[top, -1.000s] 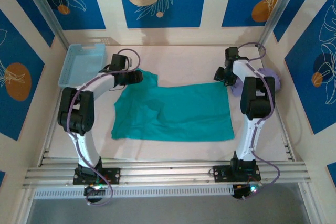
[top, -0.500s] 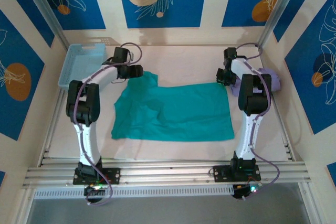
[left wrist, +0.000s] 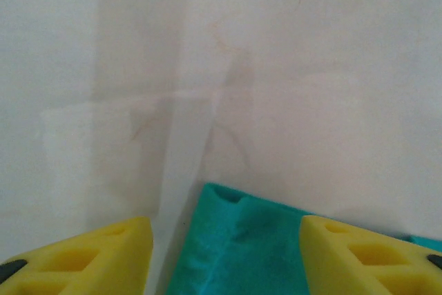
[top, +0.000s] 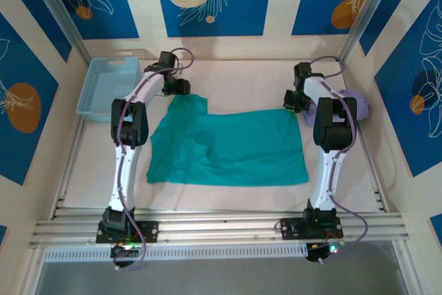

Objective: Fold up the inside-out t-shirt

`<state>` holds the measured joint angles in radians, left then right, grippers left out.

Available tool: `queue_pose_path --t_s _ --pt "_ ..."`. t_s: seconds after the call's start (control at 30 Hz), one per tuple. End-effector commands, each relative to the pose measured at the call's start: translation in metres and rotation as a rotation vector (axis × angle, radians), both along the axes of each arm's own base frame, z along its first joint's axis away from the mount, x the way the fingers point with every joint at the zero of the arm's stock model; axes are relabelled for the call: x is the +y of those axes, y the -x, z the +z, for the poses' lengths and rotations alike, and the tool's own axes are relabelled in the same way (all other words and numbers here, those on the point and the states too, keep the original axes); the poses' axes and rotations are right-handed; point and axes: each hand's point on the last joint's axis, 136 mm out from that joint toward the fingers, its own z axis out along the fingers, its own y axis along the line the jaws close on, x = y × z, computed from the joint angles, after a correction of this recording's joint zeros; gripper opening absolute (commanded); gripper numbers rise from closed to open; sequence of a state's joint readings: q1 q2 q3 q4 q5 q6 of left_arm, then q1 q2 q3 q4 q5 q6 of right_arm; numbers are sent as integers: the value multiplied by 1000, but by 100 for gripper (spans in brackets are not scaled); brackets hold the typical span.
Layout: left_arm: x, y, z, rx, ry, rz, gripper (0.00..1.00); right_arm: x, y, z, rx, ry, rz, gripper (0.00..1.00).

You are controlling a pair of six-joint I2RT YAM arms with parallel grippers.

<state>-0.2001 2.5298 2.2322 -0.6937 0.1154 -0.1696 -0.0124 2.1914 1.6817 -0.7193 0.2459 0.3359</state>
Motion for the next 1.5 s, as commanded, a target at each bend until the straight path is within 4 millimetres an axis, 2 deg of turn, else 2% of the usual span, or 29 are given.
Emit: queue_pose_path --t_s 0.0,0.1,0.27,0.47,0.53,0.63,0.73,0.83,0.97,1.17,1.3,1.47 --pt "-3 7 -12 77 32 -45 52 8 -4 8 -19 -24 36 10" --pt "-11 4 -13 78 69 -67 43 7 -4 8 -19 -24 39 10" --pt "-13 -1 -13 58 79 -72 26 7 -6 9 -28 -30 37 10" --pt "-14 -6 -2 26 80 -82 1 7 -11 16 -42 -31 42 9" --pt "-12 -8 7 5 68 -86 0 7 -13 20 -51 -31 44 9" --pt "-9 -10 34 -43 49 -92 0 7 -15 28 -71 -36 44 9" --pt "-13 -2 66 -81 90 -96 0 8 -16 35 -95 -43 52 8" --pt "-20 16 96 -150 169 -97 0 9 -18 40 -123 -50 62 8" --pt "-15 47 122 -236 221 -63 0 7 -16 46 -139 -55 62 7" --pt "-17 100 132 -261 327 -38 0 4 -10 55 -154 -64 59 7" --pt "-25 141 130 -257 409 -27 0 4 1 59 -156 -80 54 7" --pt "-32 186 128 -254 423 -61 0 2 12 62 -154 -85 49 6"
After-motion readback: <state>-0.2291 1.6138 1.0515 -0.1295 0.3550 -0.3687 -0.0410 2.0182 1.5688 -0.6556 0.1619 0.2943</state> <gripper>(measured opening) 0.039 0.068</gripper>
